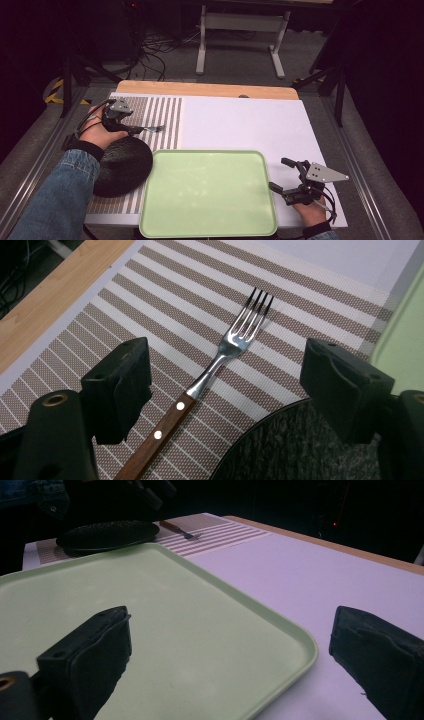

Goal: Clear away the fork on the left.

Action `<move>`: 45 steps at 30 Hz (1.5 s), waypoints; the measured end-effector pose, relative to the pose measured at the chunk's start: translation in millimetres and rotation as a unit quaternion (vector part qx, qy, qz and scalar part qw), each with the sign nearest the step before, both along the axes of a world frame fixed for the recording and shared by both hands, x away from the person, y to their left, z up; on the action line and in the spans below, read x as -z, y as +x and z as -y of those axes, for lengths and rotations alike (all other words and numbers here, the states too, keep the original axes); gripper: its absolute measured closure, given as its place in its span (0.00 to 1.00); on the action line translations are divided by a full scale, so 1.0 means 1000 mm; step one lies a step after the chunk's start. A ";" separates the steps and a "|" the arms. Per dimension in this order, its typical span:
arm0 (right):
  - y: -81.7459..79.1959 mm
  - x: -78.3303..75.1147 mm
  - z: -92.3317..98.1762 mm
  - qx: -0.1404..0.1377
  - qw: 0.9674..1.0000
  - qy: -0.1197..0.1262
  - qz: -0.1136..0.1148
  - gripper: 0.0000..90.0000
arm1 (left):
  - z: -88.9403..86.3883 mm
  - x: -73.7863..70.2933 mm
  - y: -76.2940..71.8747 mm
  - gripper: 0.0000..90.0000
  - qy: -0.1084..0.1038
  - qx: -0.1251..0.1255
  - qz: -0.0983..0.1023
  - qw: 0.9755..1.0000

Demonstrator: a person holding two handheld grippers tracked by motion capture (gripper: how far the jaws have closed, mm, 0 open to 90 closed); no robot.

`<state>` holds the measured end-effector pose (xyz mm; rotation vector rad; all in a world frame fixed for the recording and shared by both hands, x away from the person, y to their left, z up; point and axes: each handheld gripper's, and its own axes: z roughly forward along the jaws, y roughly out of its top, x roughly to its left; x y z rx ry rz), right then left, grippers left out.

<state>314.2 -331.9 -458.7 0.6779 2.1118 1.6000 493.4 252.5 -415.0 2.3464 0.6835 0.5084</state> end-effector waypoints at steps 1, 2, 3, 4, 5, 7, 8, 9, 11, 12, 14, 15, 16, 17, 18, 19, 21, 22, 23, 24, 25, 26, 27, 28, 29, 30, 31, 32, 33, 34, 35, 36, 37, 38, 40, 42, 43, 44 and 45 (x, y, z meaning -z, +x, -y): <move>0.000 0.000 0.000 0.000 1.000 0.000 -0.001 0.04 | -0.001 0.000 0.001 0.24 0.000 0.001 -0.001 1.000; 0.000 0.000 0.000 0.000 1.000 -0.001 -0.002 0.04 | -0.002 0.000 0.003 0.24 0.003 0.002 0.001 1.000; -0.001 0.000 0.001 0.002 1.000 -0.002 -0.002 0.04 | -0.004 0.001 0.006 0.24 0.004 0.003 0.003 1.000; -0.002 0.001 0.001 0.002 1.000 -0.002 -0.002 0.04 | -0.005 0.001 0.009 0.24 0.005 0.008 0.004 1.000; -0.002 0.001 0.001 0.001 1.000 -0.001 -0.003 0.04 | -0.006 0.002 0.011 0.24 0.007 0.012 0.004 1.000; -0.003 0.001 0.001 0.001 1.000 -0.003 -0.002 0.04 | -0.006 0.003 0.015 0.24 0.023 0.025 0.005 0.999; -0.004 0.001 0.001 0.003 1.000 -0.003 -0.004 0.04 | -0.006 0.004 0.017 0.24 0.032 0.033 0.004 0.999; -0.004 0.001 0.001 0.003 1.000 -0.003 -0.004 0.04 | -0.006 0.004 0.019 0.25 0.037 0.039 0.004 0.999; -0.005 0.001 0.003 0.004 1.000 -0.004 -0.004 0.04 | -0.005 0.005 0.022 0.26 0.038 0.047 0.002 0.998; -0.005 0.001 0.003 0.004 1.000 -0.004 -0.004 0.04 | -0.005 0.006 0.023 0.26 0.039 0.048 0.002 0.998; -0.006 0.002 0.004 0.006 1.000 -0.004 -0.003 0.04 | -0.005 0.007 0.026 0.26 0.044 0.050 -0.002 0.998; -0.007 0.002 0.004 0.007 1.000 -0.002 -0.003 0.04 | -0.006 0.008 0.027 0.26 0.046 0.051 -0.004 0.998; -0.007 0.002 0.005 0.007 1.000 0.000 -0.003 0.04 | -0.006 0.009 0.029 0.26 0.047 0.051 -0.007 0.998; -0.008 0.002 0.005 0.008 1.000 -0.001 -0.002 0.04 | -0.006 0.010 0.030 0.26 0.048 0.050 -0.010 0.998; -0.008 0.002 0.006 0.008 1.000 0.000 -0.003 0.04 | -0.007 0.011 0.032 0.26 0.051 0.048 -0.015 0.997; -0.008 0.002 0.006 0.008 1.000 0.000 -0.002 0.04 | -0.008 0.013 0.034 0.26 0.051 0.047 -0.020 0.997; -0.008 0.002 0.006 0.007 1.000 0.002 -0.002 0.04 | -0.009 0.015 0.036 0.27 0.055 0.045 -0.026 0.997; -0.009 0.002 0.007 0.007 1.000 0.002 -0.003 0.04 | -0.009 0.016 0.038 0.27 0.057 0.041 -0.030 0.997; -0.009 0.002 0.007 0.007 1.000 0.003 -0.003 0.04 | -0.010 0.017 0.040 0.27 0.061 0.039 -0.033 0.997; -0.010 0.003 0.008 0.008 1.000 0.004 -0.005 0.04 | -0.010 0.017 0.041 0.27 0.061 0.038 -0.034 0.997; -0.010 0.003 0.008 0.009 1.000 0.005 -0.005 0.04 | -0.011 0.018 0.042 0.28 0.060 0.037 -0.035 0.997; -0.010 0.003 0.008 0.008 1.000 0.006 -0.004 0.04 | -0.011 0.019 0.043 0.28 0.061 0.038 -0.037 0.997; -0.010 0.003 0.009 0.009 1.000 0.005 -0.005 0.04 | -0.011 0.020 0.044 0.29 0.060 0.039 -0.039 0.997; -0.010 0.003 0.009 0.009 1.000 0.004 -0.005 0.04 | -0.011 0.021 0.045 0.29 0.061 0.039 -0.042 0.997; -0.011 0.003 0.009 0.008 1.000 0.006 -0.004 0.04 | -0.011 0.023 0.046 0.29 0.061 0.041 -0.043 0.996; -0.011 0.003 0.009 0.009 1.000 0.005 -0.004 0.04 | -0.011 0.025 0.047 0.30 0.063 0.045 -0.048 0.996; -0.011 0.003 0.009 0.009 1.000 0.006 -0.005 0.04 | -0.011 0.026 0.048 0.30 0.064 0.048 -0.048 0.996; -0.011 0.003 0.009 0.008 1.000 0.007 -0.003 0.04 | -0.011 0.028 0.049 0.30 0.062 0.052 -0.050 0.995; -0.011 0.003 0.009 0.009 1.000 0.006 -0.003 0.04 | -0.011 0.029 0.050 0.32 0.060 0.055 -0.053 0.995; -0.011 0.003 0.009 0.009 1.000 0.006 -0.003 0.04 | -0.011 0.030 0.050 0.33 0.062 0.058 -0.056 0.995; -0.011 0.003 0.010 0.009 1.000 0.006 -0.003 0.04 | -0.010 0.031 0.050 0.33 0.065 0.059 -0.057 0.994; -0.011 0.003 0.010 0.008 1.000 0.007 -0.003 0.04 | -0.010 0.032 0.051 0.33 0.068 0.061 -0.057 0.994; -0.012 0.003 0.010 0.009 1.000 0.007 -0.003 0.04 | -0.010 0.033 0.051 0.32 0.070 0.061 -0.060 0.994; -0.012 0.003 0.010 0.009 1.000 0.008 -0.003 0.04 | -0.009 0.034 0.052 0.32 0.071 0.061 -0.060 0.994; -0.011 0.004 0.010 0.009 1.000 0.008 -0.003 0.04 | -0.009 0.036 0.053 0.32 0.072 0.062 -0.063 0.994; -0.011 0.004 0.010 0.012 1.000 0.007 -0.007 0.04 | -0.007 0.038 0.053 0.33 0.084 0.063 -0.064 0.992; -0.011 0.004 0.010 0.012 1.000 0.006 -0.008 0.04 | -0.007 0.039 0.053 0.34 0.087 0.063 -0.064 0.992; -0.011 0.004 0.010 0.013 1.000 0.007 -0.009 0.04 | -0.007 0.039 0.053 0.36 0.087 0.063 -0.064 0.992; -0.011 0.004 0.011 0.012 1.000 0.006 -0.008 0.04 | -0.006 0.039 0.054 0.37 0.090 0.064 -0.065 0.992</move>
